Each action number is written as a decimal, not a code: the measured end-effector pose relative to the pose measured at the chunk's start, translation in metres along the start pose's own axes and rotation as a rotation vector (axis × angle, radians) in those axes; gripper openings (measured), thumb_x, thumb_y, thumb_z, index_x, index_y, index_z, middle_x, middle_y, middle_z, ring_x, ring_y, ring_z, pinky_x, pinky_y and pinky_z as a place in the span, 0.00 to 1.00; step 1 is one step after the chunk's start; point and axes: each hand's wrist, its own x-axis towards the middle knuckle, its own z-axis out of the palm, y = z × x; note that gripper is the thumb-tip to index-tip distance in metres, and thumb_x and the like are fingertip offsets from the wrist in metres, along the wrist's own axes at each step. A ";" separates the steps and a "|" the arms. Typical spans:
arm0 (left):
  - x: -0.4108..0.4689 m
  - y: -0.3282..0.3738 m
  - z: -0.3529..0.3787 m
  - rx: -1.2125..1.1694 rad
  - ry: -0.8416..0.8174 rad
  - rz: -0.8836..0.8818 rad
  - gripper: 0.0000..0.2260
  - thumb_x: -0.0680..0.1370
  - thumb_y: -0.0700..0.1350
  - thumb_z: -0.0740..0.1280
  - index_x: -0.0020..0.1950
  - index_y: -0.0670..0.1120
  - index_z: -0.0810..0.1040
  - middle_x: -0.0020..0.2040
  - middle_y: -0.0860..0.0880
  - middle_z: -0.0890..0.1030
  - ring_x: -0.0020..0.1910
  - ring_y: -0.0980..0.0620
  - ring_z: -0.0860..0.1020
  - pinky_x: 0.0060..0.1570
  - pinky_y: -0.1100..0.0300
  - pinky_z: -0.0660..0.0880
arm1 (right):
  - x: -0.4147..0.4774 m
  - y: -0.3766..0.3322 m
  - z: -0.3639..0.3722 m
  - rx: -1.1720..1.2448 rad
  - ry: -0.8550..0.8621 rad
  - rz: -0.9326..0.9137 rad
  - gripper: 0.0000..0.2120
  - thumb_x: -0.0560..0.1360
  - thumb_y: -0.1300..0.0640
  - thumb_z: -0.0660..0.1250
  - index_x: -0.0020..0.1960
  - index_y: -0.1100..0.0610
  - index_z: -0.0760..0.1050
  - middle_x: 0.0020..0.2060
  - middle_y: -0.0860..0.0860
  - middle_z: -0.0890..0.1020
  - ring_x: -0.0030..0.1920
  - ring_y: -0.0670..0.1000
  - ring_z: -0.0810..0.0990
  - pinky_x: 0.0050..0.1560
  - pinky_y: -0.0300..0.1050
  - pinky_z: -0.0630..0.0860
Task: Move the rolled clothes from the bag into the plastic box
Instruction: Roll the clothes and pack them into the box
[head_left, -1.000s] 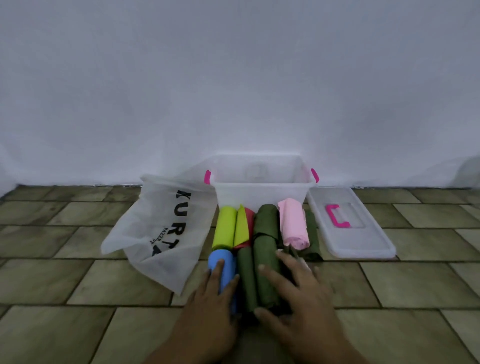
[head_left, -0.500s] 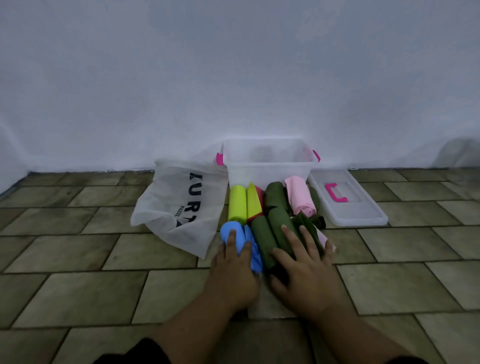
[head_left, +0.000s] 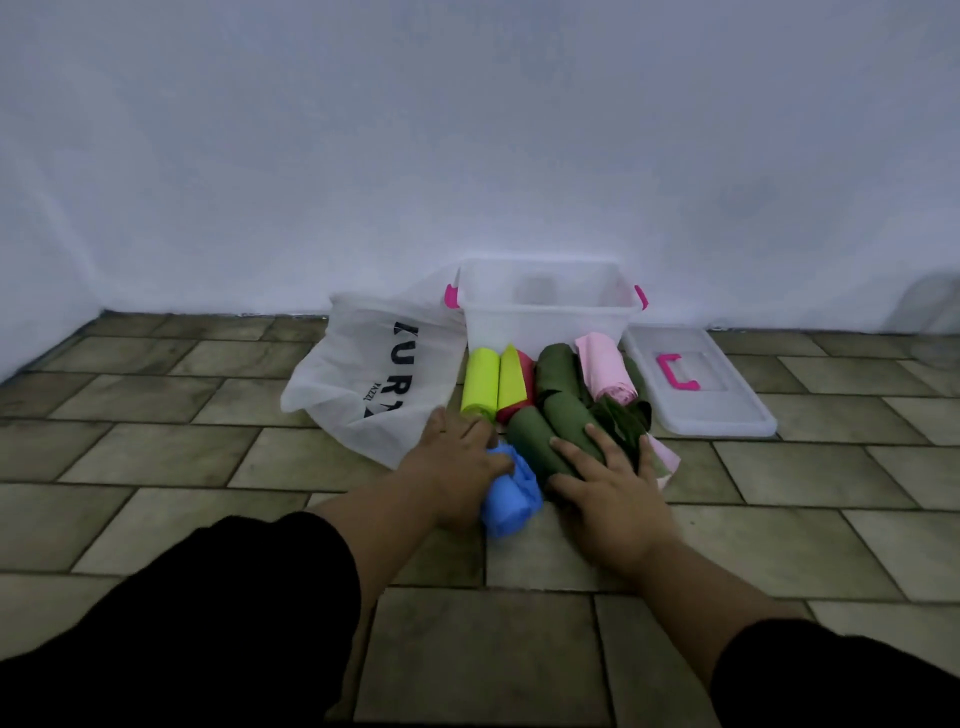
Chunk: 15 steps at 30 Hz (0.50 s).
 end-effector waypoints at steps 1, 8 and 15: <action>-0.002 0.005 0.000 -0.015 -0.002 0.004 0.26 0.71 0.55 0.67 0.68 0.57 0.65 0.68 0.44 0.62 0.72 0.43 0.56 0.68 0.33 0.42 | 0.001 0.002 -0.002 0.006 -0.008 -0.011 0.13 0.74 0.47 0.60 0.58 0.40 0.74 0.74 0.41 0.61 0.76 0.55 0.50 0.68 0.70 0.38; -0.024 0.044 0.012 -0.276 0.009 -0.215 0.29 0.69 0.69 0.59 0.65 0.57 0.69 0.57 0.49 0.70 0.59 0.48 0.69 0.63 0.43 0.55 | -0.018 -0.016 -0.025 0.294 0.185 -0.093 0.17 0.65 0.51 0.59 0.50 0.47 0.79 0.54 0.47 0.78 0.58 0.54 0.75 0.57 0.52 0.69; -0.039 0.010 -0.015 -1.162 0.257 -0.503 0.09 0.75 0.43 0.63 0.52 0.55 0.72 0.49 0.53 0.79 0.43 0.53 0.79 0.44 0.56 0.76 | -0.026 -0.044 0.000 0.179 -0.018 -0.205 0.27 0.71 0.49 0.62 0.70 0.46 0.65 0.67 0.50 0.71 0.67 0.56 0.67 0.66 0.54 0.64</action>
